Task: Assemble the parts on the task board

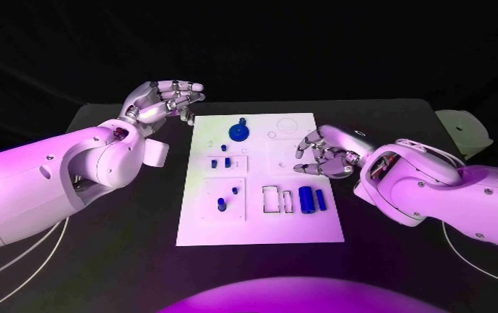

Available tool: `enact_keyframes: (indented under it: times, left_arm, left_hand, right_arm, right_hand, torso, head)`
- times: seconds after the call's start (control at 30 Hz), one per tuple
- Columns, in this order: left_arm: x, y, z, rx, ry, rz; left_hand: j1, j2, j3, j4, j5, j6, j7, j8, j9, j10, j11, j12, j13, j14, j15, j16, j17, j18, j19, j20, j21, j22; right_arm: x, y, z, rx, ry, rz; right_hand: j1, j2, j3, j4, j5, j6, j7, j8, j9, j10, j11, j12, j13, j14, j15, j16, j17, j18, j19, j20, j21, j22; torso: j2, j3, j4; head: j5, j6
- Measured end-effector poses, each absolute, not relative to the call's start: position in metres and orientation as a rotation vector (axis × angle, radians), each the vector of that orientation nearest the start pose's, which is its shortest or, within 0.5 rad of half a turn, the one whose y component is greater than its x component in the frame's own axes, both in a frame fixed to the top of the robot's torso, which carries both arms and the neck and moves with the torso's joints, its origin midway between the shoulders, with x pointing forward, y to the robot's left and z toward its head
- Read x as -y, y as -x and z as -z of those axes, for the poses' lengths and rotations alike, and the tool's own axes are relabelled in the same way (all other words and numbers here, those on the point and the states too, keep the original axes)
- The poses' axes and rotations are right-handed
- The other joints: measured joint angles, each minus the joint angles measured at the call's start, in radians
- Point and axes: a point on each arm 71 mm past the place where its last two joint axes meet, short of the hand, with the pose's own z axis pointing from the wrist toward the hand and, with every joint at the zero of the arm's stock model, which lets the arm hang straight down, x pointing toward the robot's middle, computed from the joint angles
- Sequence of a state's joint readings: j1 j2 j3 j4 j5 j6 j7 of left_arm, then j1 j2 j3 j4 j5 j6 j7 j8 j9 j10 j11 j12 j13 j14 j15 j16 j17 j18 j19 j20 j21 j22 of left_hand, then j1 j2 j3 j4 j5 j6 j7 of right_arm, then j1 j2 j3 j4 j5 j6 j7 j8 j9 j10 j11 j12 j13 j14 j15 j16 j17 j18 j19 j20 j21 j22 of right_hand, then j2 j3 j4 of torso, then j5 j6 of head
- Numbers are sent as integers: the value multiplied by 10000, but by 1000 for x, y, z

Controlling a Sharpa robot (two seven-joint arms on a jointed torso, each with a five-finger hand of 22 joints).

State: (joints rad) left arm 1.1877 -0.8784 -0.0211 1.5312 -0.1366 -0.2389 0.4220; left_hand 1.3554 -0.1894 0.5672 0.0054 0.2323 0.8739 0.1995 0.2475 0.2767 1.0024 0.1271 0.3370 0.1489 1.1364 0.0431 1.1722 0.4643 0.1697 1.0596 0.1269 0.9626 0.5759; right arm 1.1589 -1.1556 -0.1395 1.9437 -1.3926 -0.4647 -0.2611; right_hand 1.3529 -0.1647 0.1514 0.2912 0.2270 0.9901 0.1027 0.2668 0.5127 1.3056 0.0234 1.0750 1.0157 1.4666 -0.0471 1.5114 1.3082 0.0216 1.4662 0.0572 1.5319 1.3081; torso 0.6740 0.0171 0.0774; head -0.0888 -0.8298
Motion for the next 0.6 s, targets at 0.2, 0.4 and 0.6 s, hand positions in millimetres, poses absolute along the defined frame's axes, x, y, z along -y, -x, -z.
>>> enact_keyframes:
  times: [0.2, 0.4, 0.6]
  left_arm:
    - [-219, -485, 172, -14401, 9416, 15869]
    - [-219, -485, 172, -14410, 9416, 15871]
    - [-220, -484, 172, -14415, 9420, 15864]
  left_hand:
    - [0, 0, 0, 0, 0, 0, 0, 0, 0, 1, 0, 0, -1, 0, 0, 0, 0, 1, 0, 0, 0, 0]
    - [0, 0, 0, 0, 0, 0, 0, 0, 1, 1, 0, -1, -1, 0, 0, 0, 1, 0, 0, 0, 0, 1]
    - [0, 0, 0, 0, 0, 0, 0, 0, 1, 1, 0, -1, -2, 0, 0, 0, 1, 1, 0, 0, 0, 1]
  right_arm:
    - [248, -367, 205, -18166, -1341, -5960]
    - [251, -355, 216, -18803, -1719, -5336]
    - [251, -348, 226, -19175, -1798, -4886]
  right_hand:
    - [-688, 34, -383, 3, 94, 1, 1, 185, 205, 653, -50, 1631, 1961, 0, 0, 238, -1, -121, 0, 0, 338, -1]
    - [-975, 66, -785, 14, 390, 1, 1, 310, 348, 863, -56, 2125, 2625, 0, 1, 290, -2, -151, 0, 1, 338, -2]
    - [-1109, 121, -953, 37, 557, 1, 1, 377, 402, 899, -92, 2174, 2774, 0, 1, 290, -2, -151, 0, 1, 338, -3]
  torso:
    - [-18, 11, -70]
    - [-32, 2, -101]
    - [-39, -13, -105]
  head:
    - [-82, 7]
    - [-153, -15]
    - [-208, -48]
